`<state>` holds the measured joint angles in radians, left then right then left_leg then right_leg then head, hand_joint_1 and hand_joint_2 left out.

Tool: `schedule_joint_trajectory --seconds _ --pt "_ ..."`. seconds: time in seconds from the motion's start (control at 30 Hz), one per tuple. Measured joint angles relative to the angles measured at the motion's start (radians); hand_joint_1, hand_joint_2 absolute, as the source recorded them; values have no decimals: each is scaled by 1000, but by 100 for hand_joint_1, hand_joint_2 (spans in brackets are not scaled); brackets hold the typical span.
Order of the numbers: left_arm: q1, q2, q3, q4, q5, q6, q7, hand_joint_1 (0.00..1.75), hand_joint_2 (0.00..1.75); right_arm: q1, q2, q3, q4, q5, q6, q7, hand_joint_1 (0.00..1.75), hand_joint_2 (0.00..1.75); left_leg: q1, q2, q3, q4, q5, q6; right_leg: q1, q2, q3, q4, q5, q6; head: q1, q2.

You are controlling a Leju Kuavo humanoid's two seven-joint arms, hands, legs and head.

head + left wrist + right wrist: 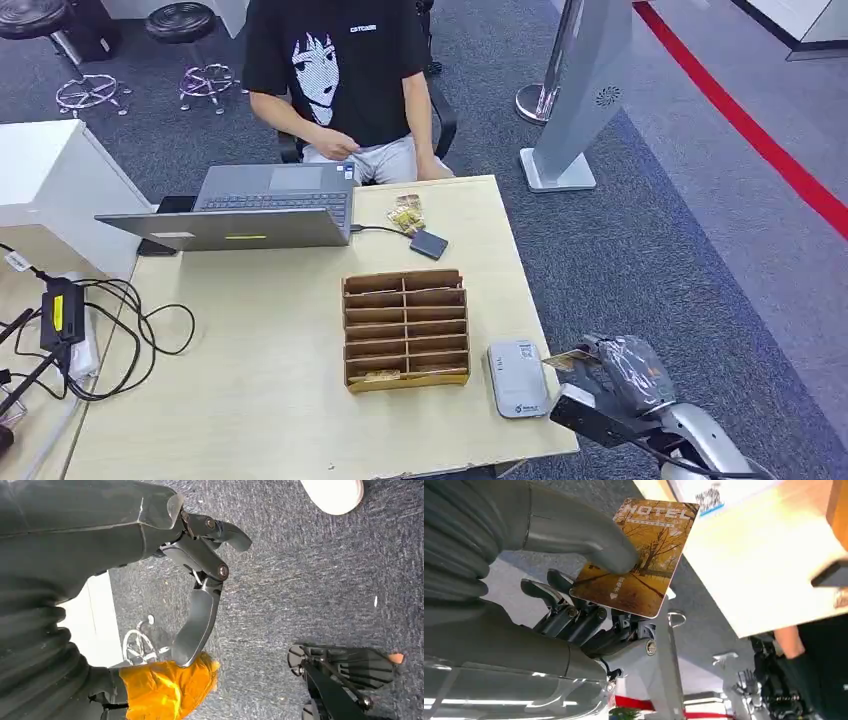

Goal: Pass the card to the sensor for recognition and then transmit it.

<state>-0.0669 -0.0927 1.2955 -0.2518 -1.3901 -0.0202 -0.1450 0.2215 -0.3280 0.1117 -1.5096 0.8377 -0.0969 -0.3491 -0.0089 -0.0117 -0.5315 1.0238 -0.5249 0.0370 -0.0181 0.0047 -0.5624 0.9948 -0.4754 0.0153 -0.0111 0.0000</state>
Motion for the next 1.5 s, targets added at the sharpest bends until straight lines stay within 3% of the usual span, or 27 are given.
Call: schedule_joint_trajectory --seconds 0.53,0.7,0.9,1.03,1.07,1.13,1.3,1.5 --pt "-1 0 1 0 -6 -2 0 0 175 -144 -14 220 130 64 -45 41 175 175 0 0 2 0 0 0 0 1 1 0 0 0 0 0" --pt "0 0 3 0 4 0 0 0 175 -148 -18 235 123 106 -93 75 175 175 0 0 1 0 0 0 0 1 1 0 0 0 0 0" --pt "0 -1 11 0 7 6 0 0 175 -157 -11 208 26 254 -175 139 175 175 0 0 1 0 0 0 0 1 1 0 0 0 0 0" --pt "0 -2 11 0 6 6 0 0 175 -162 -6 203 10 275 -186 147 175 175 0 0 1 0 0 0 0 1 1 0 0 0 0 0" --pt "-1 -4 11 0 -2 6 2 0 175 -218 44 176 -76 367 -224 197 175 175 0 1 1 0 0 0 0 1 1 0 0 0 0 0" --pt "-1 -5 11 0 -4 5 3 0 175 -249 67 173 -104 377 -223 204 175 175 0 1 2 0 1 0 0 1 1 1 0 0 0 0" --pt "-5 -5 10 0 -27 -3 6 0 175 -371 125 187 -117 355 -153 192 175 175 0 1 1 0 1 0 0 2 2 1 1 0 0 0" --pt "-15 -3 -13 0 -69 -22 6 0 175 -638 233 285 82 335 -54 204 175 175 1 4 3 0 4 -1 0 5 2 1 3 1 0 0"
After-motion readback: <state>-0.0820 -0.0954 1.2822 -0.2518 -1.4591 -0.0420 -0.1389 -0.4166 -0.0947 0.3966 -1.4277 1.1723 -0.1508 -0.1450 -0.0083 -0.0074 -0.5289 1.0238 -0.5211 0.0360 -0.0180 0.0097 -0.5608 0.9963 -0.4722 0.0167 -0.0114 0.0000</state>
